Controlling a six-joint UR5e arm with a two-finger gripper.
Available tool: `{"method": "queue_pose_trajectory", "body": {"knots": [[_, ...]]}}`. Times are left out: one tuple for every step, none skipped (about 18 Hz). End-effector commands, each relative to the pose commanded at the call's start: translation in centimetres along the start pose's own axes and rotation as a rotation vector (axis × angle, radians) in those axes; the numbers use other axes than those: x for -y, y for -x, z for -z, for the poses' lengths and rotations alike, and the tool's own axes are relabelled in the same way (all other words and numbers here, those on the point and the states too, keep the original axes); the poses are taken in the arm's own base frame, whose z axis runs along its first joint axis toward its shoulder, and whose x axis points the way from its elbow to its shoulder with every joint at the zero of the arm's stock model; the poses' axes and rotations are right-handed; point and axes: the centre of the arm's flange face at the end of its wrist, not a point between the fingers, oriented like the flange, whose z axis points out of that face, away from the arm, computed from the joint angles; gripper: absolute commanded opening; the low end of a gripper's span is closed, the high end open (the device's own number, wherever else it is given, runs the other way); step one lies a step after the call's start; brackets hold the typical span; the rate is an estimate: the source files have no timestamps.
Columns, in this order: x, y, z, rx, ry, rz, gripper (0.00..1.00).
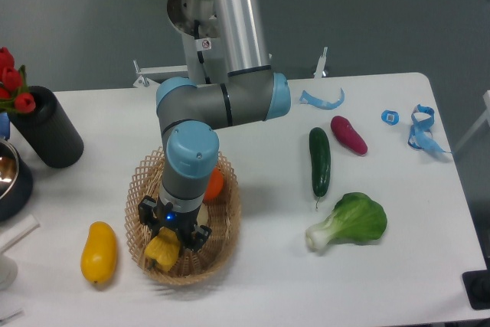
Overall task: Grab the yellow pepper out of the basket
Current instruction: 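Lift the held yellow pepper up out of the basket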
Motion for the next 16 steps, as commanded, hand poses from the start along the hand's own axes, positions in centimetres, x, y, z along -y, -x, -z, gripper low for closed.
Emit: {"method": "queue_pose_trajectory", "body": {"knots": [[0.2, 0.2, 0.9, 0.012, -0.011, -0.002, 0.36], [0.4, 0.1, 1.9, 0.021, -0.023, -0.003, 0.36], [0.4, 0.7, 3.1, 0.036, -0.038, 0.003, 0.36], [0.3, 1.4, 4.6, 0.054, -0.055, 0.01, 0.36], [0.2, 2.1, 6.3, 0.075, -0.075, 0.017, 0.36], [0.0, 2.6, 7.8, 0.094, -0.089, 0.011, 0.36], [-0.3, 3.4, 9.0, 0.112, -0.101, 0.0, 0.36], [-1.1, 4.6, 10.2, 0.13, -0.108, -0.005, 0.36], [-1.6, 5.3, 11.5, 0.149, -0.118, -0.014, 0.36], [-2.0, 6.2, 13.2, 0.175, -0.132, -0.02, 0.36], [-2.4, 7.2, 15.0, 0.2, -0.149, -0.017, 0.36], [-2.9, 8.3, 16.3, 0.222, -0.159, -0.007, 0.36], [-3.2, 9.2, 17.5, 0.244, -0.168, -0.017, 0.36], [-3.5, 10.3, 18.6, 0.265, -0.174, -0.029, 0.36], [-3.8, 11.3, 19.6, 0.284, -0.178, -0.037, 0.36], [-4.2, 12.3, 20.6, 0.302, -0.184, -0.034, 0.36]]}}
